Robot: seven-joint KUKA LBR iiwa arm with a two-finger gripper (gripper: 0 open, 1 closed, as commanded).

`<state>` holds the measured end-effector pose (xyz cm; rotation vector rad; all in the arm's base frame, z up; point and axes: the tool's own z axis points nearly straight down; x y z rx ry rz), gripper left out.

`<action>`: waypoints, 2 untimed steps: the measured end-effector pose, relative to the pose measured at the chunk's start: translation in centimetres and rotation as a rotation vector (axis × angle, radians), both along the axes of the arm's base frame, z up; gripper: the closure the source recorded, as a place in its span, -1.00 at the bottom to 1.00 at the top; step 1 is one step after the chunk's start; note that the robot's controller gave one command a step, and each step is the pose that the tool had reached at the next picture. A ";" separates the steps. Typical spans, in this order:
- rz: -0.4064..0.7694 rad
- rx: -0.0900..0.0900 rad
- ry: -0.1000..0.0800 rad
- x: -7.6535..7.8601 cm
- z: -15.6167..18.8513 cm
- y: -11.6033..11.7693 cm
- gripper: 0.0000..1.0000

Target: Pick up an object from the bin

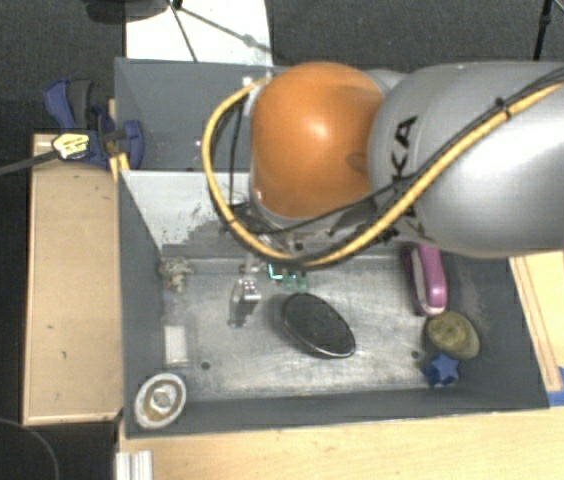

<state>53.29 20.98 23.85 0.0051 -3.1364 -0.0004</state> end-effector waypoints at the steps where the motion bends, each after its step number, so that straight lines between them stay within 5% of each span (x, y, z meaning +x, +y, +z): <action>1: 0.965 0.000 -0.003 2.5 -16.9 3.3 -1.00; 2: 1.476 0.005 -0.011 0.1 -13.7 4.1 -1.00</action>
Offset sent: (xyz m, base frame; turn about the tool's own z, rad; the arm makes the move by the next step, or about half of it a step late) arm 0.0240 0.0350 -0.1685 -0.9685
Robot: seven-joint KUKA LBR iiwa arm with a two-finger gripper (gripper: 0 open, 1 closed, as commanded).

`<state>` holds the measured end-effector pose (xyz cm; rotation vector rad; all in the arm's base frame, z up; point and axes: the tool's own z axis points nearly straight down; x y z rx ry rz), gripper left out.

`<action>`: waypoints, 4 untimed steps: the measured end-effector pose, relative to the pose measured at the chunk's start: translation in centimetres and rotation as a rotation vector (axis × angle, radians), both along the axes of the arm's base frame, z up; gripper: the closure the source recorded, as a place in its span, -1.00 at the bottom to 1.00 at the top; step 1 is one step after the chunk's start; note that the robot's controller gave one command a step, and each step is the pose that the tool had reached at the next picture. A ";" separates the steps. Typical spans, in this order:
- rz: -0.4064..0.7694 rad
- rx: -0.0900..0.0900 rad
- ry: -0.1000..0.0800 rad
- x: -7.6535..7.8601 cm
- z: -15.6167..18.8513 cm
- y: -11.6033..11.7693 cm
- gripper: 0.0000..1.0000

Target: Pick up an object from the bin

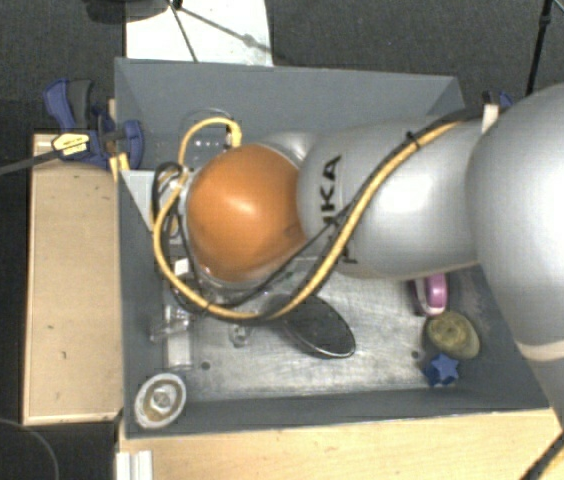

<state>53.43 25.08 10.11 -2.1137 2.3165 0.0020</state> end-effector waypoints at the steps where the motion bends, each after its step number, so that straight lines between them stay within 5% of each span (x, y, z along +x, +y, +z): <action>1: 0.285 -0.002 0.000 1.5 -0.1 -0.3 -1.00; 2: 0.618 -0.005 0.005 0.9 -3.1 0.3 -1.00; 3: 0.610 -0.005 0.006 0.9 -3.1 0.4 -1.00; 4: 0.607 -0.006 0.008 0.8 -3.1 0.4 1.00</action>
Offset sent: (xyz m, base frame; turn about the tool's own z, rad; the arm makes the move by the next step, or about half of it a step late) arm 0.0139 -0.0030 -0.0011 -0.2875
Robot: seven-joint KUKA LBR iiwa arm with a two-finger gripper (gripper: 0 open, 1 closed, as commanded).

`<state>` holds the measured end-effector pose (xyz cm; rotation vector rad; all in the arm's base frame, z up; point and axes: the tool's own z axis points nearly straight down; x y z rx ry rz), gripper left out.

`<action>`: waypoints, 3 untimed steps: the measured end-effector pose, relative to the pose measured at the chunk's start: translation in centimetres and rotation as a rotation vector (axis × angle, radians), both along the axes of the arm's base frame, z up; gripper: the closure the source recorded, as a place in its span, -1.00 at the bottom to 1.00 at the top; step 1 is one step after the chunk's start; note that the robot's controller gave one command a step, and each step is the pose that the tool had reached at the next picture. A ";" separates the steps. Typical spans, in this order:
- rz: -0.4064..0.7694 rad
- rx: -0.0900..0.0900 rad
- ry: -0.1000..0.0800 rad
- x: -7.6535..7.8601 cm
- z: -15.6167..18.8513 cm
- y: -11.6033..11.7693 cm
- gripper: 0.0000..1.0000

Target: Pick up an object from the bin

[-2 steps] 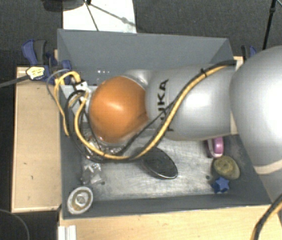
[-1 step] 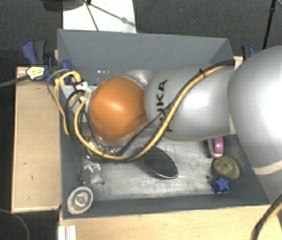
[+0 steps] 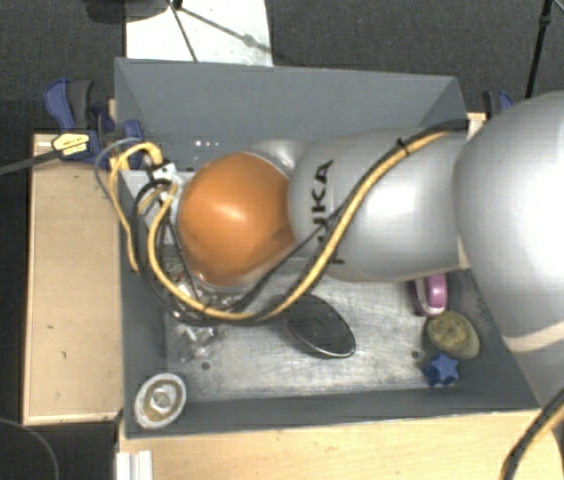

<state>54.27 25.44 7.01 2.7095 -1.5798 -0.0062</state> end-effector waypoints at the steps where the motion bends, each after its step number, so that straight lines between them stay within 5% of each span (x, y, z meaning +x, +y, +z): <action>1: -0.014 0.007 -0.012 0.1 5.7 0.1 1.00; 2: -0.022 0.008 -0.008 0.2 6.4 0.2 1.00; 3: -0.031 0.008 -0.012 0.3 12.1 0.3 1.00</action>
Offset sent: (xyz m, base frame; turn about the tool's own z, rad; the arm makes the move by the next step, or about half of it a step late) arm 0.0000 0.0001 0.0534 0.0000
